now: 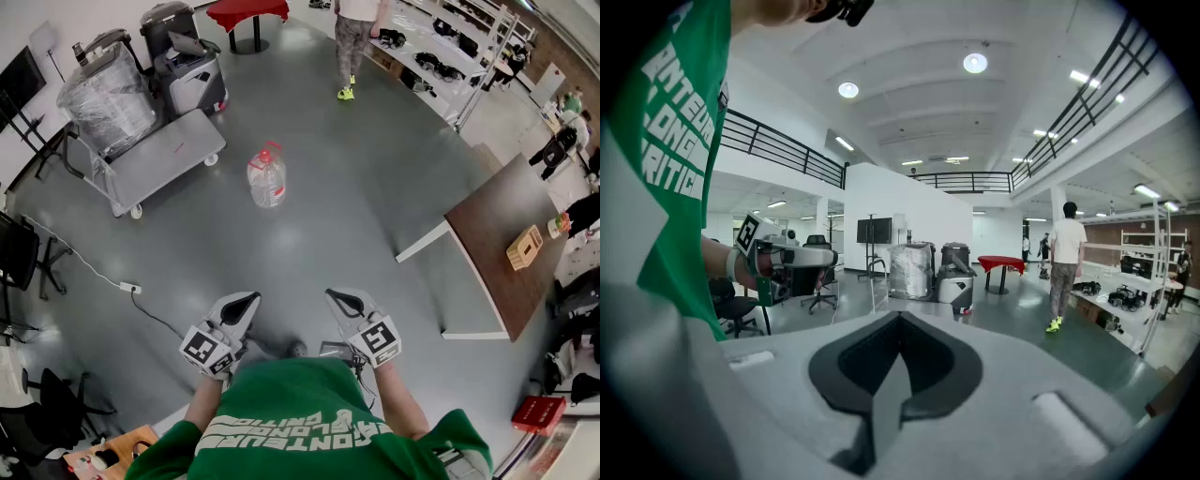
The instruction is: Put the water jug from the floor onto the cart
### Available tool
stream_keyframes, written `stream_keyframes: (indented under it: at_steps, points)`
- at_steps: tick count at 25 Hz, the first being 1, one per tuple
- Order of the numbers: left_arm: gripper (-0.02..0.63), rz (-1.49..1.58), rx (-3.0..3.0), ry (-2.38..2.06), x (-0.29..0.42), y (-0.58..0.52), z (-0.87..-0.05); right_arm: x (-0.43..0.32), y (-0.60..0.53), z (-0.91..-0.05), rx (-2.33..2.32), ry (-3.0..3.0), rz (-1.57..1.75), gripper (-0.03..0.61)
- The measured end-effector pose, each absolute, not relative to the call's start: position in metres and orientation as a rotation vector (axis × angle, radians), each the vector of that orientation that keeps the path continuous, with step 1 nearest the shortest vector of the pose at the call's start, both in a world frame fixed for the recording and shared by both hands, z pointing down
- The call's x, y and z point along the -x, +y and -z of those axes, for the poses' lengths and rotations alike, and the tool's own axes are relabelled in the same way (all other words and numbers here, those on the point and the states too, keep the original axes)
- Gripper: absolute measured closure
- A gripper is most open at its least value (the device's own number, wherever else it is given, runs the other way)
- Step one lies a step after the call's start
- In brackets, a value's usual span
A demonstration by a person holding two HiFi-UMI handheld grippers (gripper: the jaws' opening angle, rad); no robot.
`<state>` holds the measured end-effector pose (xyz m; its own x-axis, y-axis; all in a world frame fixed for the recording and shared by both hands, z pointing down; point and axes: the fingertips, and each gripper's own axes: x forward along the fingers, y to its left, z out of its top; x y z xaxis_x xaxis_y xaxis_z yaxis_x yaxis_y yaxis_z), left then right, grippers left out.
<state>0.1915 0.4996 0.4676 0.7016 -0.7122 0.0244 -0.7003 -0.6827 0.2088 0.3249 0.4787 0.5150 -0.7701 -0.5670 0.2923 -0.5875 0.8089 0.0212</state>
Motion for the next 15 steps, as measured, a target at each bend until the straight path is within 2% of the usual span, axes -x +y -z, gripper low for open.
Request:
stream_keyframes:
  at_steps: [15]
  points:
    - [0.603,0.076,-2.723,-1.101,-0.215,0.507,-0.473,-0.355,0.474,-0.519,-0.982,-2.738,-0.192,0.586]
